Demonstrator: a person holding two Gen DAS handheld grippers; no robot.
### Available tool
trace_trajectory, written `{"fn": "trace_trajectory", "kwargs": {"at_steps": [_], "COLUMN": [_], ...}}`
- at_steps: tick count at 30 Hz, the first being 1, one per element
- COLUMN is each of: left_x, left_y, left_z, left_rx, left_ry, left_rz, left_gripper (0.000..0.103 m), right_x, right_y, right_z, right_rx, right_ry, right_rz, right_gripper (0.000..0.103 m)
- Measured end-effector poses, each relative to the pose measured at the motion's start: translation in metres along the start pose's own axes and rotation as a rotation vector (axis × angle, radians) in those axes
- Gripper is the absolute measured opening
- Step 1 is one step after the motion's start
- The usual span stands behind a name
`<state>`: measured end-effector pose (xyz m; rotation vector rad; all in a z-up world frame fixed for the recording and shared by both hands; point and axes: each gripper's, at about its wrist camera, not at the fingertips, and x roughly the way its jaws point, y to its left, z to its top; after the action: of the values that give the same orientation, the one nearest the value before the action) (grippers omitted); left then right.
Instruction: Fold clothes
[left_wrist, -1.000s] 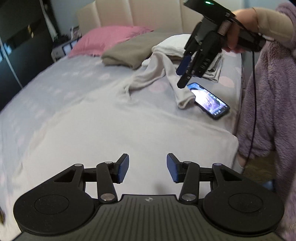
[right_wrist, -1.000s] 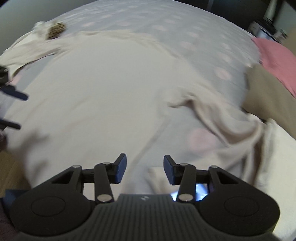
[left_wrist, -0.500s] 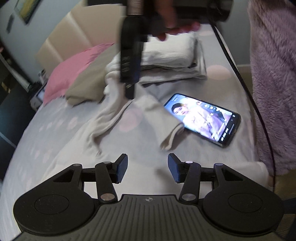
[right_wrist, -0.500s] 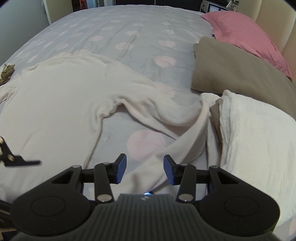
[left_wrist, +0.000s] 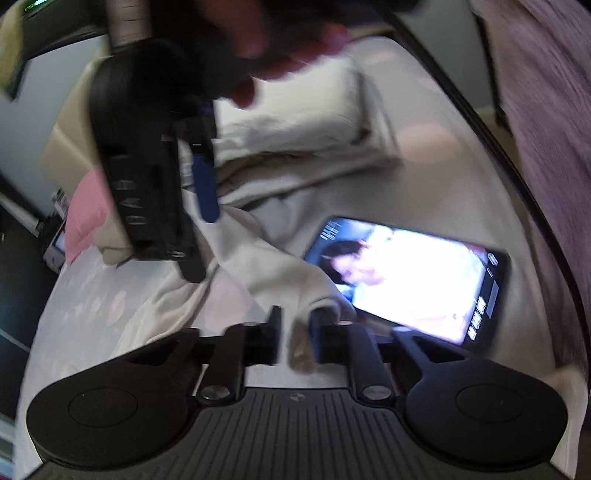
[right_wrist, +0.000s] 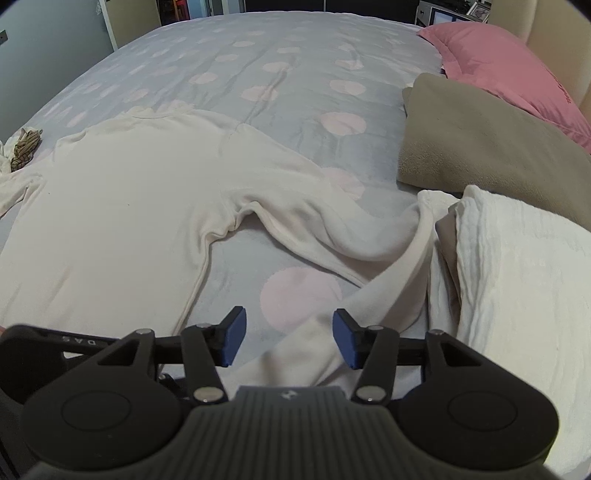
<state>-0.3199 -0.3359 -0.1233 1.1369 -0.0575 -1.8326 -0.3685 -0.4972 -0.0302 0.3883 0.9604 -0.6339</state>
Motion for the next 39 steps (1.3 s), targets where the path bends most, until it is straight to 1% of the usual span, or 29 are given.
{"fn": "trace_trajectory", "kwargs": {"at_steps": [4,9,12,15,27,29,33,37,39], "left_x": [-0.017,-0.038,-0.052,-0.077,-0.174,-0.188,-0.203,-0.209,-0.211], "left_y": [0.047,0.106,0.140,0.165,0.266,0.277,0.287,0.294,0.298], "left_z": [-0.003,-0.008,-0.013,-0.033,-0.111,-0.127,-0.153,-0.180,-0.192], "left_rx": [-0.215,-0.485,-0.634,-0.713,-1.028,-1.069,-1.067,-1.085,-1.104], "left_ry": [-0.034,-0.077,-0.100,-0.104,-0.120,-0.112,-0.055,-0.006,0.003], "left_rz": [0.014,0.032,0.050,0.109,0.349,0.376,0.429,0.464,0.474], "left_gripper": [0.003,0.002,0.002,0.002,0.002,0.002,0.002,0.002,0.002], "right_x": [0.002,-0.008,-0.011,-0.011,0.027,0.032,0.041,0.051,0.056], "right_y": [-0.007,-0.021,-0.023,-0.024,-0.004,0.001,0.017,0.035,0.042], "right_z": [0.001,0.003,0.006,0.009,0.019,0.021,0.027,0.035,0.040], "right_rx": [0.010,0.070,0.077,0.079,0.036,0.028,0.008,-0.012,-0.015], "right_ry": [-0.003,-0.070,-0.090,-0.098,-0.032,-0.038,-0.066,-0.078,-0.084], "right_rz": [-0.044,-0.125,-0.158,-0.178,-0.135,-0.110,-0.062,-0.023,-0.007], "right_gripper": [0.056,0.056,0.056,0.057,0.057,0.057,0.056,0.053,0.050]}}
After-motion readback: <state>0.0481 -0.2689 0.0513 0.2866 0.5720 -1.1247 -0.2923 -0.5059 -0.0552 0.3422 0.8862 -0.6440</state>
